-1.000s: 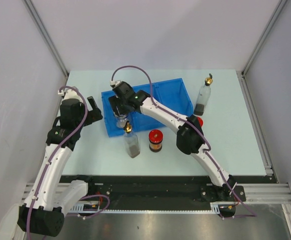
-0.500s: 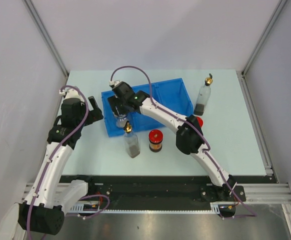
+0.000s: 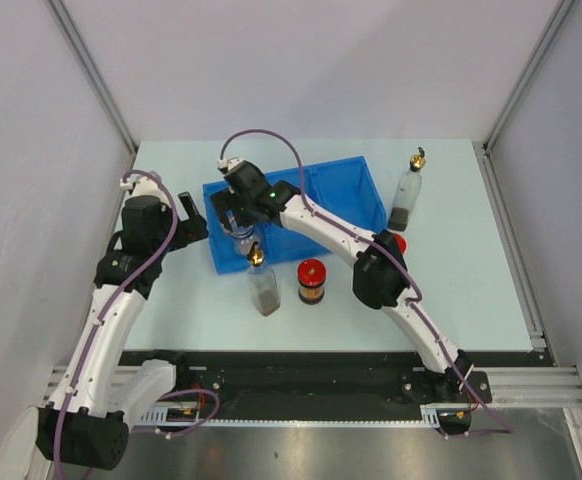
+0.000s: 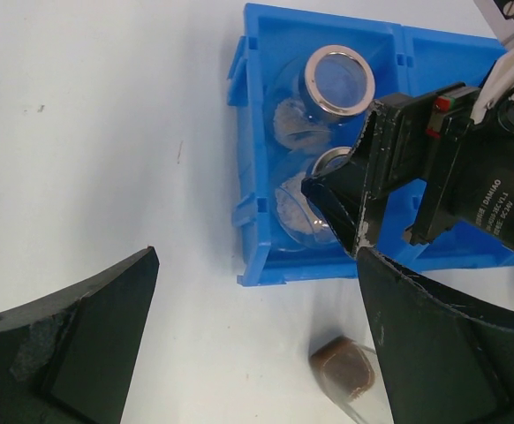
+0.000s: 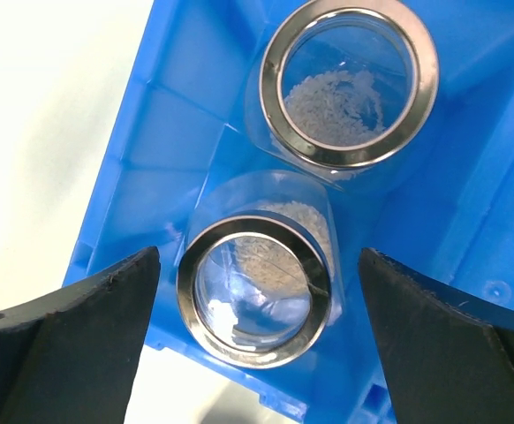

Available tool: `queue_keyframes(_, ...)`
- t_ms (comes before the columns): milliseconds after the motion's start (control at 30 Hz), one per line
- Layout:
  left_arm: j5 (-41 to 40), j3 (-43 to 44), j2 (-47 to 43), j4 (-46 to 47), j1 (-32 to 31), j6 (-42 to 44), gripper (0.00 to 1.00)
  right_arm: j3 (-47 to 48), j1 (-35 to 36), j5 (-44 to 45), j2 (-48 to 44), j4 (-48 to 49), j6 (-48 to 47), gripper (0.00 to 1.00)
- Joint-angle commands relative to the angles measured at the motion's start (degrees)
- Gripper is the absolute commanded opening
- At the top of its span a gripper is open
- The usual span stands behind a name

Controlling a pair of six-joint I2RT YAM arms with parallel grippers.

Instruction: Organize the condiment bottles

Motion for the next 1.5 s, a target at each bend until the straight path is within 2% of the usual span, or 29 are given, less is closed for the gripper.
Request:
queue_keyframes(0,4.7,-0.3,-2.3,2.8,0.5,2.0,1.00,0.1,-1.0,1.1,-7.2,-1.2,-0.7,1.00)
queue_keyframes(267,12.6,-0.6,-5.3,4.3,0.4,3.3,1.00,-4.0,-2.5,0.8,-17.1,0.8,-0.5,1.00)
queue_keyframes(400,23.1,-1.7,-7.4,5.0,0.2,5.4,1.00,-8.9,-4.2,2.3,-23.4,0.4,1.3,1.00)
queue_keyframes(600,26.5,-5.1,-14.7,5.6,-1.0,5.5,1.00,-21.9,-7.7,4.3,-36.8,2.1,3.8,1.00)
queue_keyframes(800,35.2,-7.7,-18.2,6.2,-3.2,5.9,1.00,-31.5,-10.0,6.4,-47.0,1.8,5.2,1.00)
queue_keyframes(1000,30.3,-11.3,-21.3,10.1,-11.4,1.8,1.00,-37.6,-11.6,6.8,-53.1,2.5,6.5,1.00)
queue_keyframes(1133,30.9,-12.9,-25.2,14.3,-15.1,1.0,1.00,-39.2,-12.5,6.2,-55.0,3.0,7.1,1.00)
queue_keyframes(1467,27.8,-14.9,-23.2,16.9,-22.5,2.0,1.00,-40.3,-12.9,5.9,-56.7,3.2,7.3,1.00)
